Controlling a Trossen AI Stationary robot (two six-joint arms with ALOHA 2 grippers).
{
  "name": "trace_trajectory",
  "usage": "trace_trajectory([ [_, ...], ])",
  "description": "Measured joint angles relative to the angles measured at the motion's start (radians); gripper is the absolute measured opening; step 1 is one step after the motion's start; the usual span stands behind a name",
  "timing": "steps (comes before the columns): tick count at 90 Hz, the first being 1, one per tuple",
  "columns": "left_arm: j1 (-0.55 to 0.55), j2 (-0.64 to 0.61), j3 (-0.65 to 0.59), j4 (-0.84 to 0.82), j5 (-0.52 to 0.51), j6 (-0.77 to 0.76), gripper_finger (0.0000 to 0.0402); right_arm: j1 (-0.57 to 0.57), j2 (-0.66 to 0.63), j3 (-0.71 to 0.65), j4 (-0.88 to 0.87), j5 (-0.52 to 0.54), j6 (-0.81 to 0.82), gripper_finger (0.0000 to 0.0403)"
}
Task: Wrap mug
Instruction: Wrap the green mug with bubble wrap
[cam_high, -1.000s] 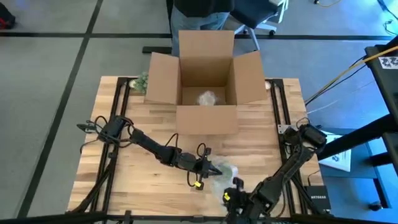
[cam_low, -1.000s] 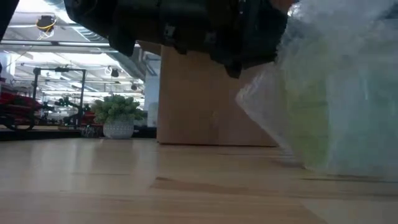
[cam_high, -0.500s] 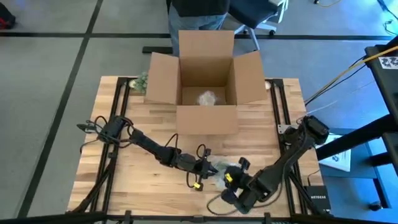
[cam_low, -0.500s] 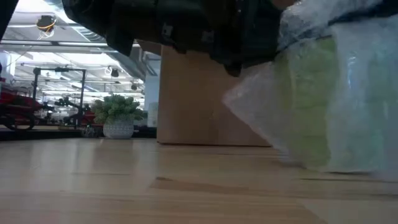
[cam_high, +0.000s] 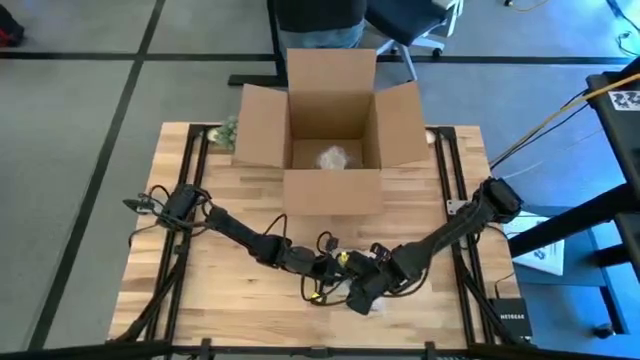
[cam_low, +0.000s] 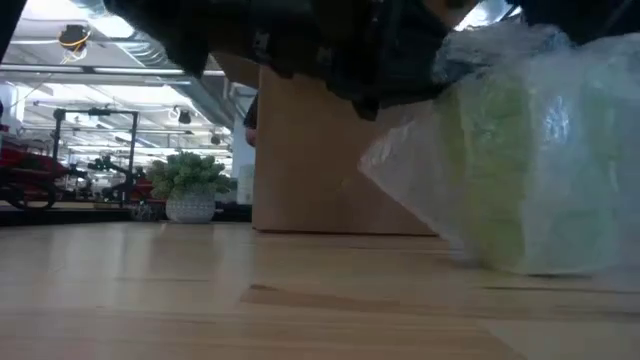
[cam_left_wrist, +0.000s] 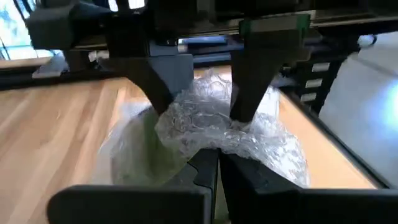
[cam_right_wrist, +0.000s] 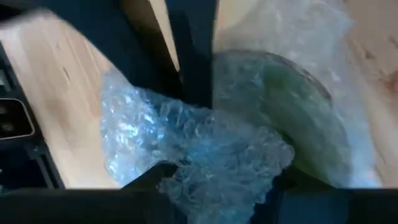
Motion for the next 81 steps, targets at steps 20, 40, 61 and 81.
trace_trajectory([
  [20, -0.02, -0.095, 0.0, -0.092, -0.043, 0.035, 0.0, 0.007, 0.004, -0.016, 0.052, 0.016, 0.0, 0.0101],
  [40, -0.04, -0.075, 0.002, -0.055, 0.011, 0.086, 0.0, 0.008, 0.006, -0.017, 0.058, 0.053, -0.002, 0.0101],
  [61, 0.011, 0.042, 0.01, 0.05, 0.005, -0.027, 0.0, 0.009, 0.008, -0.021, 0.095, 0.077, -0.051, 0.0101],
  [81, 0.013, 0.053, 0.011, 0.061, 0.007, -0.059, 0.0, 0.007, -0.004, -0.021, 0.099, 0.027, -0.081, 0.0101],
])
